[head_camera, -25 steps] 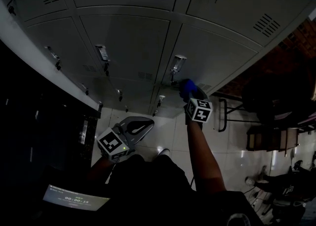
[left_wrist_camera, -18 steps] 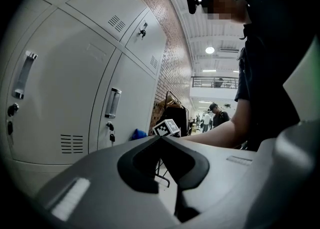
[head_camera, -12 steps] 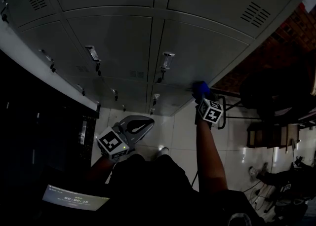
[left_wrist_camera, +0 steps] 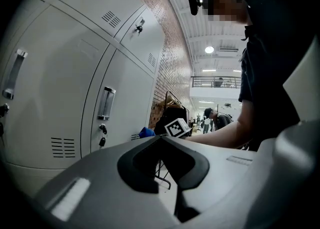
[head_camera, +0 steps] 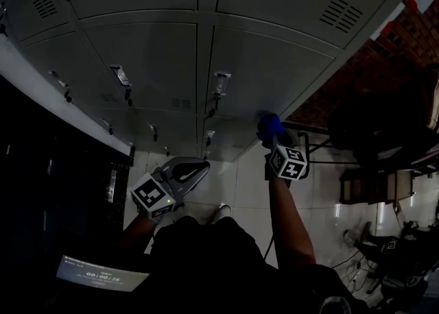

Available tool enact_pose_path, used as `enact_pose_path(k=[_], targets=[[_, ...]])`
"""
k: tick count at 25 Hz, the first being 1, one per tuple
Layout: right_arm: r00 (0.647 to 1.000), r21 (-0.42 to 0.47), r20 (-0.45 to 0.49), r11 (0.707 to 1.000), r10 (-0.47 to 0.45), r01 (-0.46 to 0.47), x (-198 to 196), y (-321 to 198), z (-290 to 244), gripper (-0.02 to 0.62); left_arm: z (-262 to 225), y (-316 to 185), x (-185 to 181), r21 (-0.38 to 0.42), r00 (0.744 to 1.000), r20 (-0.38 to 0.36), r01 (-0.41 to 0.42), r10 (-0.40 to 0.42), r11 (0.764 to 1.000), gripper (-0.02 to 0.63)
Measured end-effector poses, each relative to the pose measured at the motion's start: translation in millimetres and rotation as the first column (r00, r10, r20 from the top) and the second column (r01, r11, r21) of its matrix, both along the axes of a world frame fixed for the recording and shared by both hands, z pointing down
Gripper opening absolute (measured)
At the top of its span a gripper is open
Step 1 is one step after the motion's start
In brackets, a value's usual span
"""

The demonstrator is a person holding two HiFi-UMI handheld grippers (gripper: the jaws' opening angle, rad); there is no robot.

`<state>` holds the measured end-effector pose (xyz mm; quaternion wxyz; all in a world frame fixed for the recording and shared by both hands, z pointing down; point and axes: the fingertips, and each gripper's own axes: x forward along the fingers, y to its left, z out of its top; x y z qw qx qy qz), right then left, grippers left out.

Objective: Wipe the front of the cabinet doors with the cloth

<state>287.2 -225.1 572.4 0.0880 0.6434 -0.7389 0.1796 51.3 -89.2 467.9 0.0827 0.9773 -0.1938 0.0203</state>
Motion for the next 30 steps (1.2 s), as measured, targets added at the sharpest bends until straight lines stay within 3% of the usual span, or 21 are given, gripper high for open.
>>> enact_pose_path(k=[4, 11, 16, 23, 30], targets=[[0.99, 0.069, 0.001, 0.988, -0.142, 0.141, -39, 28, -31, 0.069, -5, -5, -4, 0.011, 1.0, 0.002, 0.011, -0.011, 1.0, 0.003], [0.945, 0.216, -0.043, 0.92, -0.325, 0.327, -98, 70, -84, 0.069, -16, -10, -9, 0.041, 1.0, -0.012, 0.006, -0.006, 0.999, 0.003], [0.923, 0.25, -0.02, 0.892, -0.385, 0.378, -125, 91, -100, 0.069, -22, -9, -12, 0.055, 1.0, -0.021, -0.006, 0.008, 0.998, 0.003], [0.886, 0.264, -0.077, 0.847, -0.457, 0.461, -164, 114, -119, 0.069, -24, -8, -24, 0.058, 1.0, -0.022, -0.003, 0.004, 0.998, 0.003], [0.864, 0.266, -0.064, 0.826, -0.499, 0.497, -184, 122, -126, 0.069, -23, -7, -32, 0.06, 1.0, -0.018, -0.002, 0.003, 0.998, 0.003]])
